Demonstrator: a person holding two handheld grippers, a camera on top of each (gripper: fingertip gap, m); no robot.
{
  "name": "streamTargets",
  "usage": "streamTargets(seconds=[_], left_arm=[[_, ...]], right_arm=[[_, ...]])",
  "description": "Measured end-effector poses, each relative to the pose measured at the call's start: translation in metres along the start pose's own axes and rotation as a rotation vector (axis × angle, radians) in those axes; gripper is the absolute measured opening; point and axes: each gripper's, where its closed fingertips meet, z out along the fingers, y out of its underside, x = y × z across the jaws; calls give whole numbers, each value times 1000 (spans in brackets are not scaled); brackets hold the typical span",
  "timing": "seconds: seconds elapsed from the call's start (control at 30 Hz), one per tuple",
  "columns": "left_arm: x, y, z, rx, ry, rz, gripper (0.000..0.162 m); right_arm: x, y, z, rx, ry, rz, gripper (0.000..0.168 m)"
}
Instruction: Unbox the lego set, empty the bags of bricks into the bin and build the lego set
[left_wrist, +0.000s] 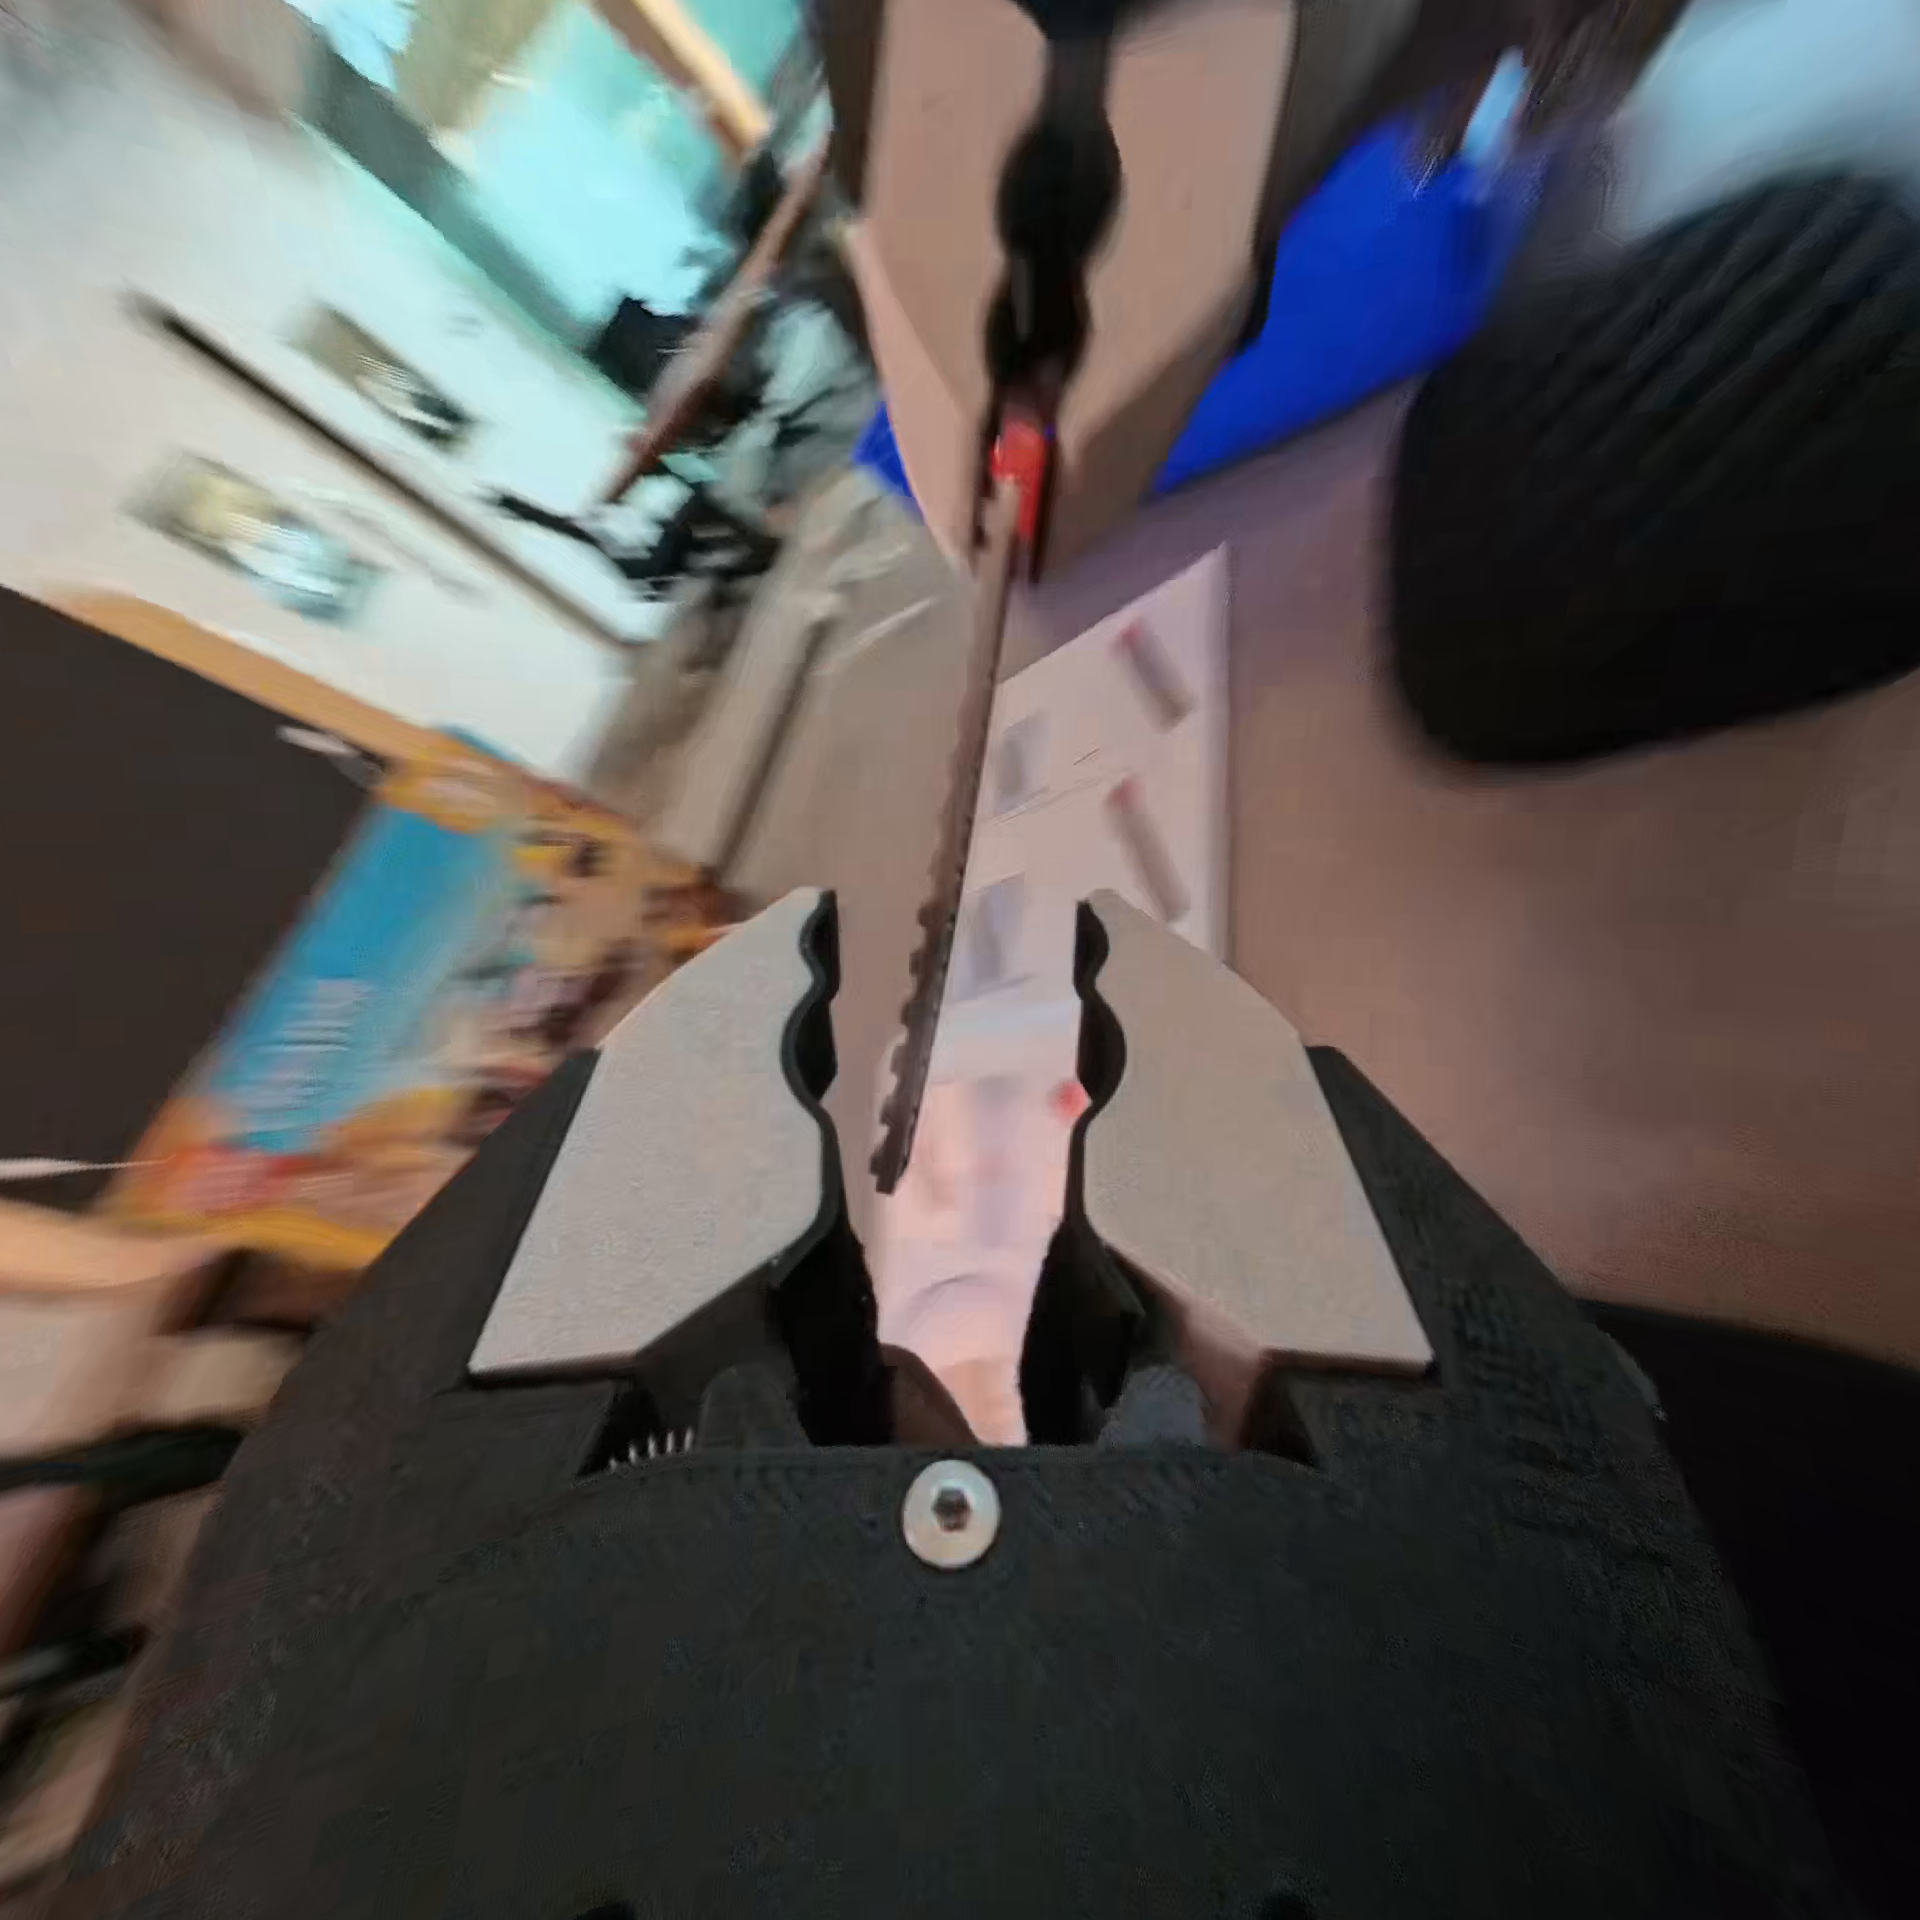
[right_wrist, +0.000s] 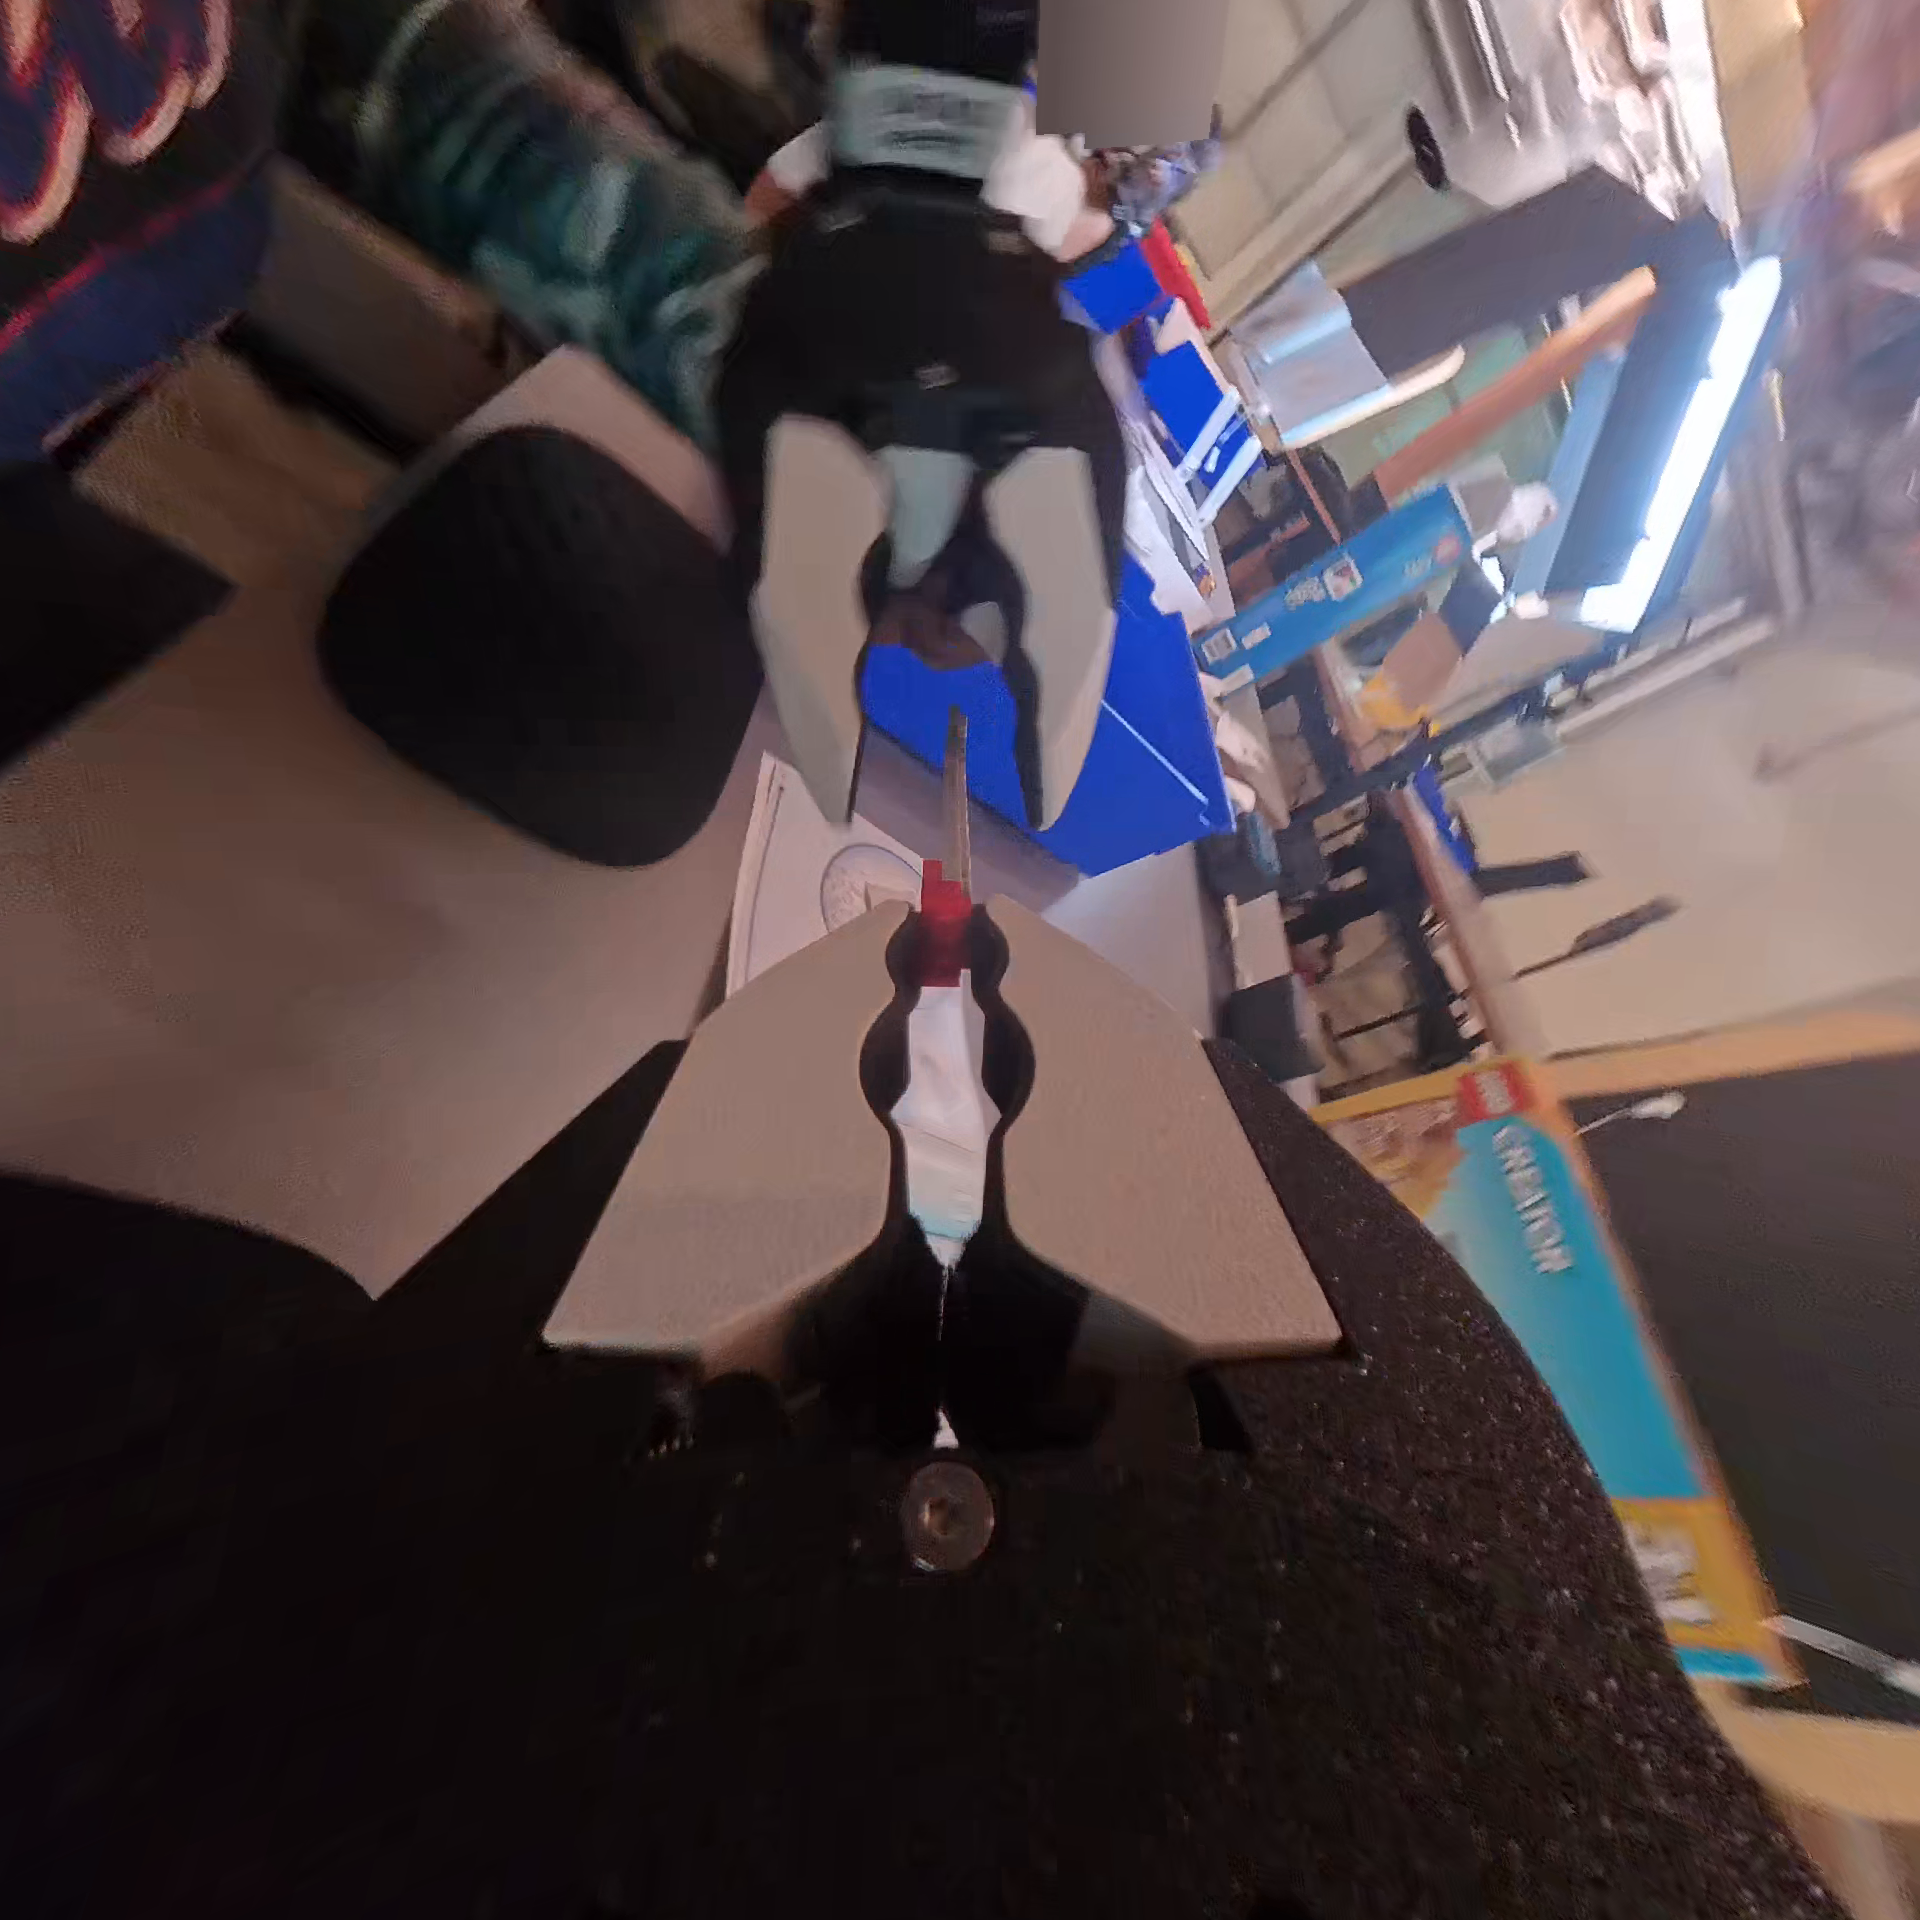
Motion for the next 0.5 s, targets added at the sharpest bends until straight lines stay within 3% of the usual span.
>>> streamTargets(seconds=[0.1,0.17,0.37,0.5], left_arm=[[8,-29,-14,157,369,-388,45],[9,-37,-18,188,526,-495,41],[45,-25,-9,30,785,-489,32],[59,-25,-7,42,818,-478,22]], right_arm=[[-6,-8,-2,-45,-81,-189,8],[-12,-13,-2,-71,-142,-269,9],[-22,-23,-6,-70,-198,-338,8],[-31,-21,-9,-69,-190,-308,9]])
